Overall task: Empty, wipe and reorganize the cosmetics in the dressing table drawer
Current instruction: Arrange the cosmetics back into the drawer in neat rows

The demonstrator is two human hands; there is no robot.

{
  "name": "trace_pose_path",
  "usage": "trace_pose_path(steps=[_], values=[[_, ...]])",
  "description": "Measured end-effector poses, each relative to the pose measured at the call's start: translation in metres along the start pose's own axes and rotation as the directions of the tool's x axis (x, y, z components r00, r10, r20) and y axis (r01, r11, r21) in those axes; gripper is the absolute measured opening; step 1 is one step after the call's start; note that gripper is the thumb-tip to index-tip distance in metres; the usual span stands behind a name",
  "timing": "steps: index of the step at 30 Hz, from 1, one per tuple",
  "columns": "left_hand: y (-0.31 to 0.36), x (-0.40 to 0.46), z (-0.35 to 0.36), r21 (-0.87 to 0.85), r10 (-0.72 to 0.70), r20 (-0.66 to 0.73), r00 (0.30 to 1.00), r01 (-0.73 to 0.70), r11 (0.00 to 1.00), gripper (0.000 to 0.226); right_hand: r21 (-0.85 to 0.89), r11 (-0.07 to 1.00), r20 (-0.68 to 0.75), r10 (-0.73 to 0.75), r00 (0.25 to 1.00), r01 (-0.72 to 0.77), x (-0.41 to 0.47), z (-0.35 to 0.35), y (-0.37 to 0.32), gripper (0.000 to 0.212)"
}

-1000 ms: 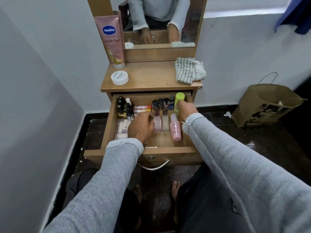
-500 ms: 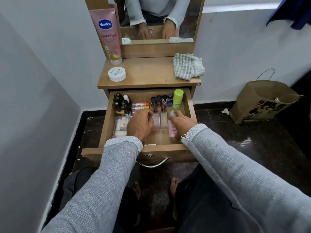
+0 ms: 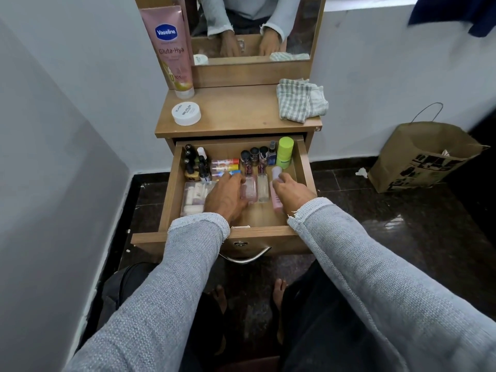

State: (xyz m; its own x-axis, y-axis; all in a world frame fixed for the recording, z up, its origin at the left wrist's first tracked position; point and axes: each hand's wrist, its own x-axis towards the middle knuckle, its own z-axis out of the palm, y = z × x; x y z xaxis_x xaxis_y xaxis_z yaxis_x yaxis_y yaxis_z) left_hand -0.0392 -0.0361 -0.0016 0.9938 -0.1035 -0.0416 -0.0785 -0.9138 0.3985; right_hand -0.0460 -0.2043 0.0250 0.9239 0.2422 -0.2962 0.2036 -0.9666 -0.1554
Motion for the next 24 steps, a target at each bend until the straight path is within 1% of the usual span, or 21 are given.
trace_pose_path(steps=[3, 6, 9, 12, 15, 24], values=[[-0.0006, 0.0005, 0.0011, 0.058, 0.004, 0.012, 1.000, -0.004, 0.998, 0.057, -0.003, 1.000, -0.018, 0.013, 1.000, -0.013, -0.0006, 0.0009, -0.0001, 0.051], [-0.0011, 0.0013, 0.0016, 0.078, -0.008, 0.016, 1.000, 0.007, 0.997, 0.055, -0.016, 0.999, -0.016, 0.031, 0.999, -0.031, -0.0011, 0.0009, -0.0006, 0.047], [-0.0014, 0.0022, 0.0019, 0.096, -0.005, 0.010, 1.000, 0.004, 0.995, 0.052, -0.024, 0.999, -0.005, 0.040, 0.999, -0.040, -0.0019, -0.0002, -0.0008, 0.050], [-0.0017, 0.0039, 0.0032, 0.092, 0.000, 0.016, 1.000, -0.001, 0.996, 0.049, -0.033, 0.998, -0.010, 0.047, 0.999, -0.048, -0.0020, -0.0009, -0.0014, 0.052], [-0.0008, 0.0054, 0.0037, 0.095, 0.017, 0.024, 1.000, -0.019, 0.995, 0.047, -0.041, 0.998, -0.015, 0.052, 0.999, -0.052, -0.0023, -0.0014, -0.0019, 0.049], [0.0026, 0.0043, 0.0015, 0.086, 0.023, 0.010, 1.000, -0.024, 0.996, 0.040, -0.018, 0.999, -0.032, 0.039, 0.999, -0.039, -0.0006, -0.0013, -0.0022, 0.049]])
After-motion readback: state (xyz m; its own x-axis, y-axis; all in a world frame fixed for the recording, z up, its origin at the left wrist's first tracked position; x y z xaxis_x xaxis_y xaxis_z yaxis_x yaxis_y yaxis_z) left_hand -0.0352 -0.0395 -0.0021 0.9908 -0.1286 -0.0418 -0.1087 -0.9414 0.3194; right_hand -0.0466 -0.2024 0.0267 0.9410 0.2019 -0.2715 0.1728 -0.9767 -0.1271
